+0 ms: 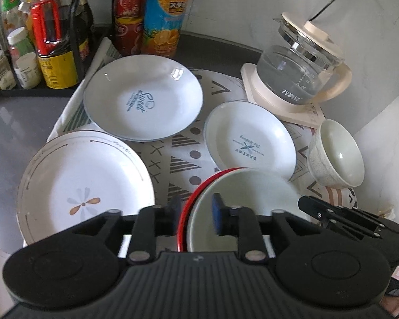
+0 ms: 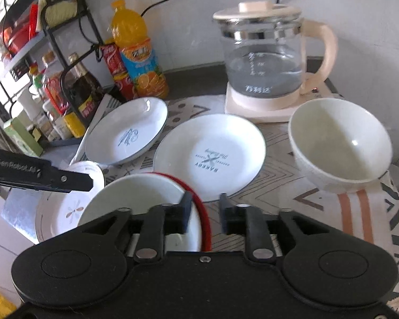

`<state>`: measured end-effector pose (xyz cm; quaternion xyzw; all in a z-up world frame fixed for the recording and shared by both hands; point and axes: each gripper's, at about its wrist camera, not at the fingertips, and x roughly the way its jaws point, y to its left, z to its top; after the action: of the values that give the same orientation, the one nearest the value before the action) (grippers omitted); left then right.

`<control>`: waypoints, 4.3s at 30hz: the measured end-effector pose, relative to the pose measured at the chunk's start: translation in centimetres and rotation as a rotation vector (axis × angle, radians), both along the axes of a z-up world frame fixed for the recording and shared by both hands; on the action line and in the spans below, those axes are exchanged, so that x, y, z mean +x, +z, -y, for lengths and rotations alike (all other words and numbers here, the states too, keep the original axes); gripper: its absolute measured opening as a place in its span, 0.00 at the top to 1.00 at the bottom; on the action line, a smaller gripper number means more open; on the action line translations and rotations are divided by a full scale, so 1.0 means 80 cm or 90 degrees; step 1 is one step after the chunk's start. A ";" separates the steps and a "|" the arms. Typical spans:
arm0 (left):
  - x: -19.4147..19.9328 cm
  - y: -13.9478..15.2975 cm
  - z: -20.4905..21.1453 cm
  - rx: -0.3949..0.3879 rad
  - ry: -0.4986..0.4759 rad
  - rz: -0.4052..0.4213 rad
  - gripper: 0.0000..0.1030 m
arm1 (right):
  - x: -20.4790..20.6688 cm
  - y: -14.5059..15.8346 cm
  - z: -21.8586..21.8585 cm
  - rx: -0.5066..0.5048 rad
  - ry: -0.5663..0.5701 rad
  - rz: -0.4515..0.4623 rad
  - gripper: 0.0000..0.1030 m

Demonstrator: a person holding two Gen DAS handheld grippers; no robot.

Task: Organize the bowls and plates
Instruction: 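Lower the large white bowl into the red-and-black bowl, open both grippers, then move both grippers to the small white bowl by the kettle and grasp its rim, then carry the small white bowl and lower it into the stacked bowls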

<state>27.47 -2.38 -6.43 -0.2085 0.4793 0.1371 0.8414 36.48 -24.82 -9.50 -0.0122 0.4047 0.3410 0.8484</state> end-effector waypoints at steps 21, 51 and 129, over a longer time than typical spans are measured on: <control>0.081 -0.002 0.076 -0.011 -0.117 0.061 0.20 | 0.023 -0.010 0.134 0.049 -0.252 -0.014 0.17; 0.221 -0.065 0.170 -0.047 -0.195 0.078 0.36 | 0.128 -0.081 0.160 0.098 -0.399 -0.119 0.48; -0.024 0.055 0.062 -0.085 -0.181 0.082 0.84 | -0.133 0.052 0.047 0.076 -0.328 -0.024 0.76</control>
<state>25.52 -7.30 -2.07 -0.2027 0.4574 -0.0291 0.8653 25.85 -28.57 -5.32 0.1480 0.3889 0.1371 0.8989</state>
